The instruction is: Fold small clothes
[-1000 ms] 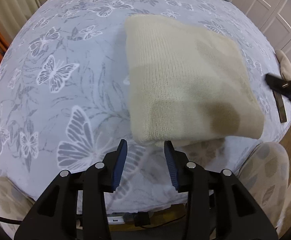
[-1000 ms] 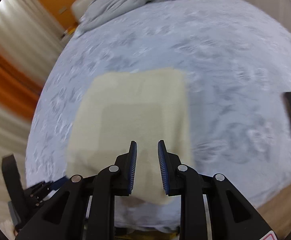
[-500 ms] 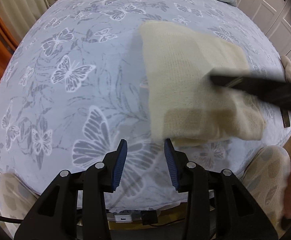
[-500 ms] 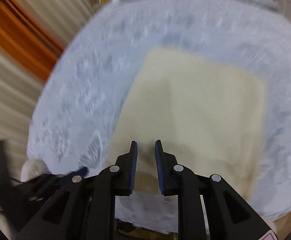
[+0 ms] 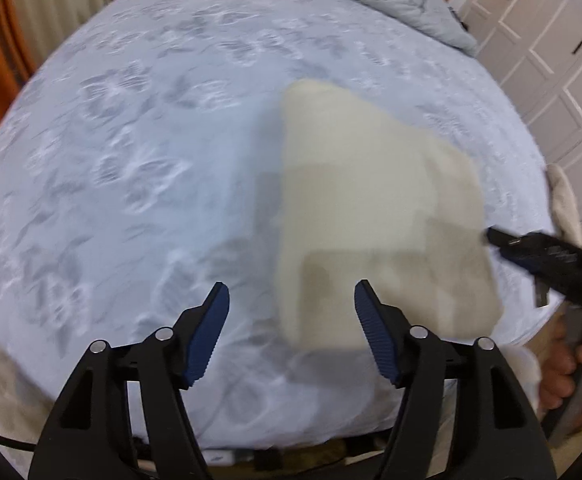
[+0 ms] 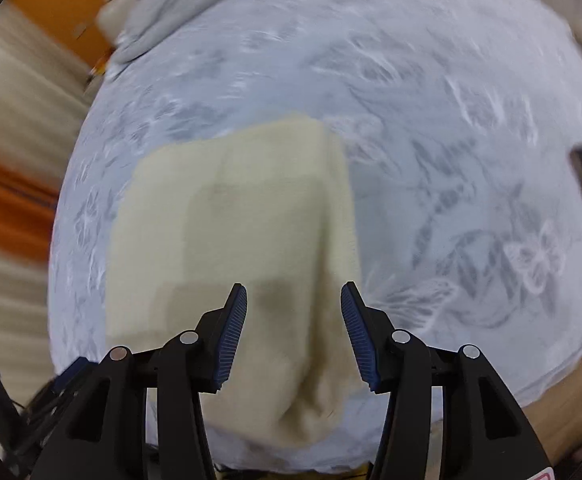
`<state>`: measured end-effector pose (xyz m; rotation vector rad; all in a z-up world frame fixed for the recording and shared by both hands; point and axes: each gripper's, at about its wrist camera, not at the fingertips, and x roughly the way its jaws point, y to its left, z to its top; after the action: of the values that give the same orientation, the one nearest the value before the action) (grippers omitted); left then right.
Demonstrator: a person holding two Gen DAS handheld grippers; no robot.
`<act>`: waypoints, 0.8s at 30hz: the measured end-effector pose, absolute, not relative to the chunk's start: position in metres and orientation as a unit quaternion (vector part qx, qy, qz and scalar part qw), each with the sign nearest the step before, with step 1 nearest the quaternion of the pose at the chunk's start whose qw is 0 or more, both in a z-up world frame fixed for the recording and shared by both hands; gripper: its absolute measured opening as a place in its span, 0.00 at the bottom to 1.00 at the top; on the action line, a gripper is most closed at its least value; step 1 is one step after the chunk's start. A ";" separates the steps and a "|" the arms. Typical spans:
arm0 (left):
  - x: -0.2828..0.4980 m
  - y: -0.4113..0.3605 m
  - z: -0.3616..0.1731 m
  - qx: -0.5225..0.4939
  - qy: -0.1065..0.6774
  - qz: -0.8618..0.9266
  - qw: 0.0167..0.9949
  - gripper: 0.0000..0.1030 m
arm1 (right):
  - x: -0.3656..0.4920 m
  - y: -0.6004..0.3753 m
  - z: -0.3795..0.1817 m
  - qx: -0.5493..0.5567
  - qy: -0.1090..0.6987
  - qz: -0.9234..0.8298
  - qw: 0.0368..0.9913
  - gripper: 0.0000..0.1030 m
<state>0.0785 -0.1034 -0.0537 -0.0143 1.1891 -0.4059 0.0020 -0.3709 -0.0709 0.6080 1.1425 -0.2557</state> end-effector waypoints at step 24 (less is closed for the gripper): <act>0.101 -0.150 -0.094 0.029 0.574 -0.186 0.797 0.73 | 0.005 -0.324 -0.093 0.151 0.594 -0.061 0.788 0.02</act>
<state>0.1006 -0.1497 -0.0938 0.0631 1.2322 -0.3995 0.0051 -0.3237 -0.0927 0.3261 1.2790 -0.1307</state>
